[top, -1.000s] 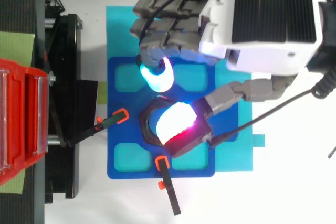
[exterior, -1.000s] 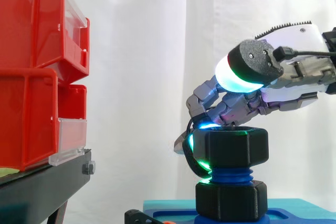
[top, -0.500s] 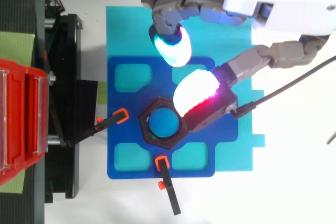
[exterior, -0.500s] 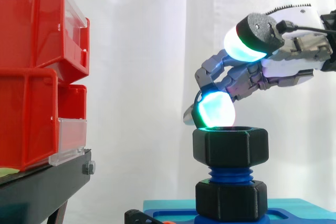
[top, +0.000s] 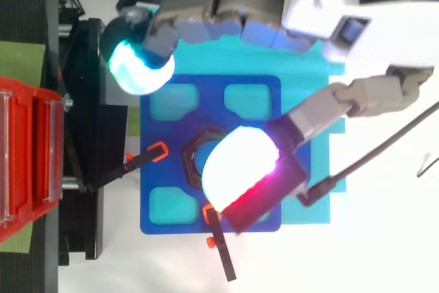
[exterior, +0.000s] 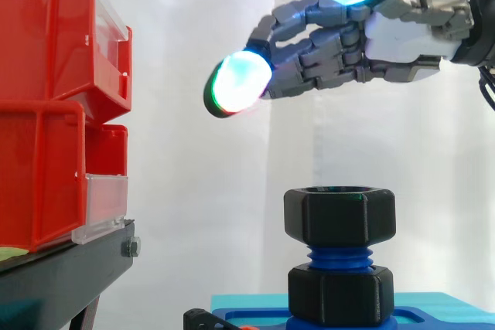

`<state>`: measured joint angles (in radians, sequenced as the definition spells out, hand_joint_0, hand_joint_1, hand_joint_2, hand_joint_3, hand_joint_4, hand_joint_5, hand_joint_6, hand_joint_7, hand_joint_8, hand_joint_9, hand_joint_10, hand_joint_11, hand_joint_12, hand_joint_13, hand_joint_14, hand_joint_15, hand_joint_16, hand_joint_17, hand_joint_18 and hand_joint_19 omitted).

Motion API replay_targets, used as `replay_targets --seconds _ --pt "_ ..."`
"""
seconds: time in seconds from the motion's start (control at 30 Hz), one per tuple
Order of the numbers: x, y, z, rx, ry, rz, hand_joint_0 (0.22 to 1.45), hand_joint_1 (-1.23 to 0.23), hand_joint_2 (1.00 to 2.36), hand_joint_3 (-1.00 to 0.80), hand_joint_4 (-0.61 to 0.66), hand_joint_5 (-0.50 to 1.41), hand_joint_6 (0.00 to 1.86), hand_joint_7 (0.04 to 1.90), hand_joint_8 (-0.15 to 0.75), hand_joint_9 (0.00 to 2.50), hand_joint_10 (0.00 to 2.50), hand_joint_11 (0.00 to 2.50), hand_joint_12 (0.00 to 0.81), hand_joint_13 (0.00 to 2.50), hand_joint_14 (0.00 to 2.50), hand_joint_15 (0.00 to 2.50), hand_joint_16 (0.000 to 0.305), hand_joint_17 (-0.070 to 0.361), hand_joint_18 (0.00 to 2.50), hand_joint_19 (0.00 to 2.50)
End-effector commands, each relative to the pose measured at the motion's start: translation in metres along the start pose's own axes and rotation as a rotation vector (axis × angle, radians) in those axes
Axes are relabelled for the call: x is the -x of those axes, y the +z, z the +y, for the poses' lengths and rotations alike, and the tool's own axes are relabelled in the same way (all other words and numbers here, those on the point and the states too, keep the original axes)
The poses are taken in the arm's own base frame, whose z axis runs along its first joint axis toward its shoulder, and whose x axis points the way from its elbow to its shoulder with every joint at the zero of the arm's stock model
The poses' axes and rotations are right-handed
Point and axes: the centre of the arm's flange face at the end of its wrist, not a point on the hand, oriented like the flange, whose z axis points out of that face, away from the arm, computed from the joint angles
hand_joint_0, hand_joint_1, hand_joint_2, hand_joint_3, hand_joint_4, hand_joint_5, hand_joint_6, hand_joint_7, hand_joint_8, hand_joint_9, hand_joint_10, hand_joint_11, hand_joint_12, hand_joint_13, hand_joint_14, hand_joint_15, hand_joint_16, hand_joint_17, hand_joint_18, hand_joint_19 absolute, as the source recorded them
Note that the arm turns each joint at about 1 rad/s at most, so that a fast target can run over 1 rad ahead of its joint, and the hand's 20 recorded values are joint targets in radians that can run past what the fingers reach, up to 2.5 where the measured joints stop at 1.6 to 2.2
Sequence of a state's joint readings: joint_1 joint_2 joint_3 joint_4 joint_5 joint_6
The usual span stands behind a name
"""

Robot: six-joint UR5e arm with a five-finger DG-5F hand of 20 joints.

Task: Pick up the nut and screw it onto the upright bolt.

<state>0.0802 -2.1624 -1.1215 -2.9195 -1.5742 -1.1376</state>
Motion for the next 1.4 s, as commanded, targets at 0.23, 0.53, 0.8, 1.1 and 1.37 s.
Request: replay_targets --seconds 0.23,0.53,0.8,1.1,1.37 --pt "-0.038 0.013 0.04 0.002 0.029 0.018 0.47 -0.14 1.0 -0.5 0.21 -0.2 0.5 0.66 0.253 0.29 0.0 0.0 0.365 0.16 0.0 0.0 0.059 0.132 0.05 0.0" --pt "-0.058 0.005 0.043 -0.026 0.039 0.073 0.48 -0.15 1.0 -0.5 0.23 -0.19 0.5 0.7 0.256 0.33 0.0 0.0 0.357 0.18 0.0 0.0 0.057 0.129 0.06 0.0" --pt "-0.064 0.005 0.043 -0.033 0.041 0.052 0.49 -0.17 1.0 -0.5 0.24 -0.18 0.5 0.74 0.263 0.37 0.0 0.0 0.352 0.21 0.0 0.0 0.057 0.127 0.09 0.0" --pt "-0.065 0.004 0.044 -0.03 0.037 0.064 0.49 -0.17 1.0 -0.5 0.25 -0.17 0.5 0.8 0.269 0.39 0.0 0.0 0.351 0.22 0.0 0.0 0.056 0.125 0.1 0.0" --pt "-0.066 0.001 0.04 -0.052 0.032 0.087 0.49 -0.18 1.0 -0.5 0.26 -0.16 0.5 0.82 0.272 0.4 0.0 0.0 0.349 0.23 0.0 0.0 0.054 0.121 0.1 0.0"
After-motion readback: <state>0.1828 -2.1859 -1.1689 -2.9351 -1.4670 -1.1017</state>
